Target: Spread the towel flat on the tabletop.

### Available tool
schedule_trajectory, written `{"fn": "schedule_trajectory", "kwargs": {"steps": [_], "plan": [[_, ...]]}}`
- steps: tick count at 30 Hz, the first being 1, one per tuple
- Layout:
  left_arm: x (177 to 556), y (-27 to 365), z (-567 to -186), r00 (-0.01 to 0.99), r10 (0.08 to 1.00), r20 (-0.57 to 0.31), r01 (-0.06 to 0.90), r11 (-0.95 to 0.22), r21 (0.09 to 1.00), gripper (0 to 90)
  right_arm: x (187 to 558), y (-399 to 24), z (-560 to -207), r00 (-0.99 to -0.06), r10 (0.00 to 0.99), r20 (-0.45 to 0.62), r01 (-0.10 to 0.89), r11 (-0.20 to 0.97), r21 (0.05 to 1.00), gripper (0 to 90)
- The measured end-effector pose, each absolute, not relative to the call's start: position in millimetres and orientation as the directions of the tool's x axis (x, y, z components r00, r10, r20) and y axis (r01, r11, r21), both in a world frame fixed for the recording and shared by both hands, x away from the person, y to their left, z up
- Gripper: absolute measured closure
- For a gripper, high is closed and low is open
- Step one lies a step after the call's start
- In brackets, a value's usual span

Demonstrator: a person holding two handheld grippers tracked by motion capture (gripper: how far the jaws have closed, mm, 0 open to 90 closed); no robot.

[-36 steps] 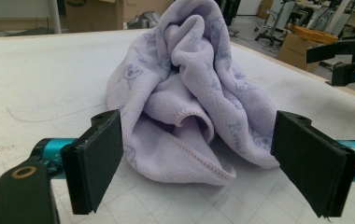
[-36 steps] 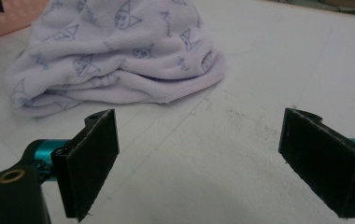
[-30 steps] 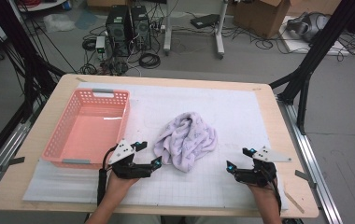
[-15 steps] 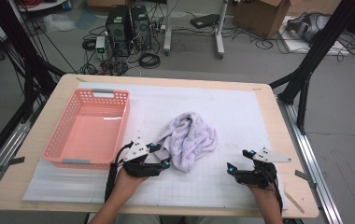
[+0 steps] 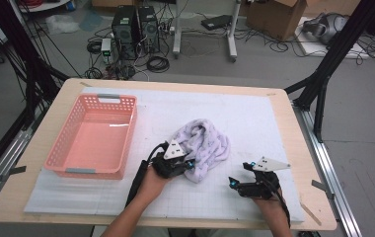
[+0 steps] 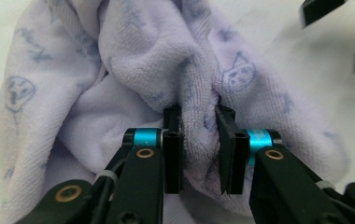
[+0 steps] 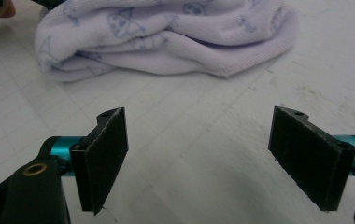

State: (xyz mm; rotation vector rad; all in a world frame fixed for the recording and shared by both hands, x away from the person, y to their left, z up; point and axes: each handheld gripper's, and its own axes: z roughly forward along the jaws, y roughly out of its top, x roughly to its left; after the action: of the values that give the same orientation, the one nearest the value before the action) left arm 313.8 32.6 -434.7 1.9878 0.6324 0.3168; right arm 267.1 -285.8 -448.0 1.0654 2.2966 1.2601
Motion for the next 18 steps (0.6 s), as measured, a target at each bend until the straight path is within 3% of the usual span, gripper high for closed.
{"fn": "schedule_trajectory", "kwargs": {"steps": [6, 12, 15, 16, 18], "plan": [[308, 42, -419, 0.833, 0.538, -0.127, 0.302, -0.251, 0.92, 75.7, 285, -258, -447, -0.687, 0.724, 0.059, 0.469, 0.381, 0.797, 19.4], [314, 45, -411, 0.827, 0.534, -0.177, 0.316, -0.181, 0.932, 76.3, 308, -227, -450, -0.708, 0.705, -0.041, 0.42, 0.467, 0.778, 39.3], [318, 46, -406, 0.821, 0.543, -0.179, 0.315, -0.167, 0.934, 76.5, 317, -218, -450, -0.712, 0.695, -0.1, 0.392, 0.512, 0.765, 63.1], [318, 47, -404, 0.817, 0.546, -0.183, 0.316, -0.16, 0.935, 76.5, 319, -218, -449, -0.733, 0.676, -0.079, 0.393, 0.515, 0.762, 79.8], [318, 50, -403, 0.812, 0.554, -0.181, 0.318, -0.162, 0.934, 76.5, 319, -221, -446, -0.76, 0.644, -0.081, 0.368, 0.53, 0.764, 85.5]]}}
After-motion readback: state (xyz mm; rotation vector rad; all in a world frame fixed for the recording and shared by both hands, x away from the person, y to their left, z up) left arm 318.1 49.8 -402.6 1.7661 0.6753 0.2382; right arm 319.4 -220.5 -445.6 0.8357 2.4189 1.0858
